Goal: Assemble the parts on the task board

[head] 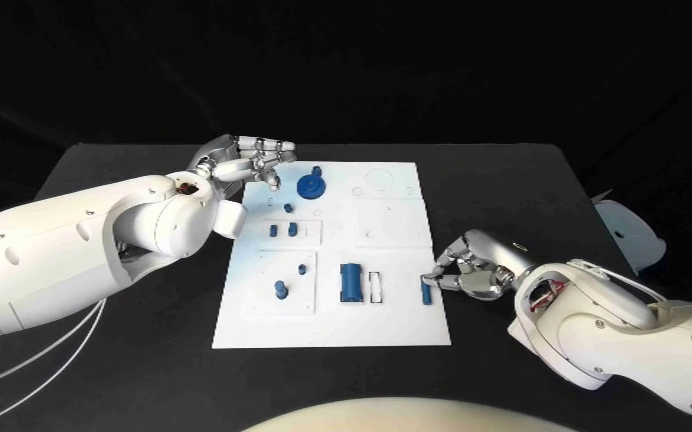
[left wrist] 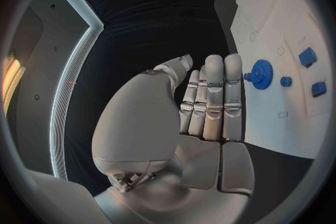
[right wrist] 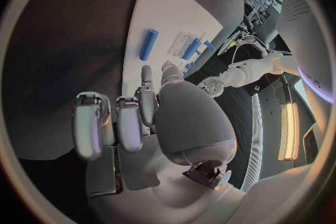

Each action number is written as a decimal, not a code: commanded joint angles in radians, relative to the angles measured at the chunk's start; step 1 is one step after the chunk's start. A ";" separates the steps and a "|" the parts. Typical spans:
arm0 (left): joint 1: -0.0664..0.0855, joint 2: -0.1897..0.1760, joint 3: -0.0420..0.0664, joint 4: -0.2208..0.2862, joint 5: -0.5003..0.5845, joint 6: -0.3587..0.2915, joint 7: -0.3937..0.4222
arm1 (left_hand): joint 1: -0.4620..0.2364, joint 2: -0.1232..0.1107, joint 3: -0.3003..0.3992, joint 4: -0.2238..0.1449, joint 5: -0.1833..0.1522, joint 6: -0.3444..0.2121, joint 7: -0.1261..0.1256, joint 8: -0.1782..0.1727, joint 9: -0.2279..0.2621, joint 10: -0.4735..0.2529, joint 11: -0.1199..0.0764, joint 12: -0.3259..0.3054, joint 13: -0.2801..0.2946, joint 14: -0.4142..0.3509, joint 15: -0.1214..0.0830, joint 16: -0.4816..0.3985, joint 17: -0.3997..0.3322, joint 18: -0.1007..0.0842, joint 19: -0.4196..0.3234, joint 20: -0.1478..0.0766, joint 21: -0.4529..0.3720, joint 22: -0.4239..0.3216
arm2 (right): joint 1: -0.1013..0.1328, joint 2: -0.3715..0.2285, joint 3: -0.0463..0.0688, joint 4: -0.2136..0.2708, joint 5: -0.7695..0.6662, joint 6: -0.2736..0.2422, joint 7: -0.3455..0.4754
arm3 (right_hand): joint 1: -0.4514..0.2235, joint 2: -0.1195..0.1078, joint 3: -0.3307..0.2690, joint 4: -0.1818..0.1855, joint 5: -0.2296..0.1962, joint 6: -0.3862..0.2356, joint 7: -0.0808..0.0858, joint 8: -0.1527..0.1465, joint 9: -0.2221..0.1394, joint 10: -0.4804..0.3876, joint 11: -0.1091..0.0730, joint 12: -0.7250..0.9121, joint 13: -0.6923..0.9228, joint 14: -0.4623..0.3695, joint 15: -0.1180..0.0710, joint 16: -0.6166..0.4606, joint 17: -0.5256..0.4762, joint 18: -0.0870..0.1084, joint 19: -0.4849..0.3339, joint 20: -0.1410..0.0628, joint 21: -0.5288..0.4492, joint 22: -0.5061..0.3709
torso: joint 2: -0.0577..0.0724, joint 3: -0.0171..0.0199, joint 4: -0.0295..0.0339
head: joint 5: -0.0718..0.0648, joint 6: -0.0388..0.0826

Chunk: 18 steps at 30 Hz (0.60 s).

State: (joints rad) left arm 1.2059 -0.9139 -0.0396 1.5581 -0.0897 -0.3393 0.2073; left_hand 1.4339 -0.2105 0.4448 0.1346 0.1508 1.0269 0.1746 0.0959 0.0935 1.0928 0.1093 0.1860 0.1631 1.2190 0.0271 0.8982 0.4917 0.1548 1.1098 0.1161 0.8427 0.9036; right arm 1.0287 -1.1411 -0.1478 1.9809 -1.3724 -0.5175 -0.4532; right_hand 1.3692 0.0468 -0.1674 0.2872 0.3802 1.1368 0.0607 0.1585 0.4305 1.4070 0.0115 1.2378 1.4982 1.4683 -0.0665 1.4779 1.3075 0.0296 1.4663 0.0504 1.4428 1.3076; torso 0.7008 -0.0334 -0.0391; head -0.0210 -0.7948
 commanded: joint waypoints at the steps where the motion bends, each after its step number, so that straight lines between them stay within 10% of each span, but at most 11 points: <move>1: 0.000 0.002 0.000 0.002 0.007 0.008 0.009 | 0.003 0.010 -0.007 0.001 -0.002 -0.005 0.001 0.007 -0.001 -0.010 0.000 0.005 -0.001 -0.008 0.000 0.003 -0.001 0.014 0.006 0.000 -0.002 0.000 | -0.008 0.003 -0.001 0.000 -0.074 0.002 -0.040 | -0.012 -0.019 -0.010 0.001 0.012 0.009 -0.001 0.005 0.003 0.019 -0.026 -0.005 -0.196 0.065 -0.008 0.002 0.073 -0.003 0.054 -0.010 0.005 0.229 | 0.000 -0.0003 0.0012 | -0.006 -0.003; 18: 0.000 0.001 0.000 0.002 0.007 0.013 0.007 | 0.002 0.010 -0.009 0.002 -0.002 -0.005 0.001 0.007 -0.002 -0.010 0.000 0.007 -0.001 -0.008 0.000 0.004 -0.001 0.014 0.007 0.000 -0.002 0.000 | -0.040 0.048 -0.005 -0.035 -0.128 0.047 -0.118 | -0.058 -0.040 -0.052 0.003 0.033 0.027 -0.009 0.017 0.022 0.019 -0.033 -0.015 -0.201 0.065 -0.014 0.001 0.073 -0.003 0.053 -0.017 0.002 0.228 | 0.000 -0.0014 0.0026 | -0.004 -0.009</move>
State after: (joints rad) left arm 1.2055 -0.9143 -0.0406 1.5578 -0.0878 -0.3386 0.2071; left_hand 1.4339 -0.2105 0.4415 0.1378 0.1509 1.0269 0.1746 0.0999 0.0928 1.0928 0.1093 0.1898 0.1631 1.2190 0.0271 0.8982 0.4918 0.1548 1.1098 0.1161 0.8427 0.9037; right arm 0.9906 -1.0958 -0.1525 1.9483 -1.4639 -0.5019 -0.5399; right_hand 1.3211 0.0101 -0.2129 0.2908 0.4091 1.1574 0.0503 0.1698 0.4516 1.4230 -0.0118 1.2195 1.4729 1.4648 -0.0780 1.4779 1.3073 0.0296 1.4665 0.0425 1.4433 1.3074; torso 0.7007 -0.0346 -0.0364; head -0.0257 -0.8037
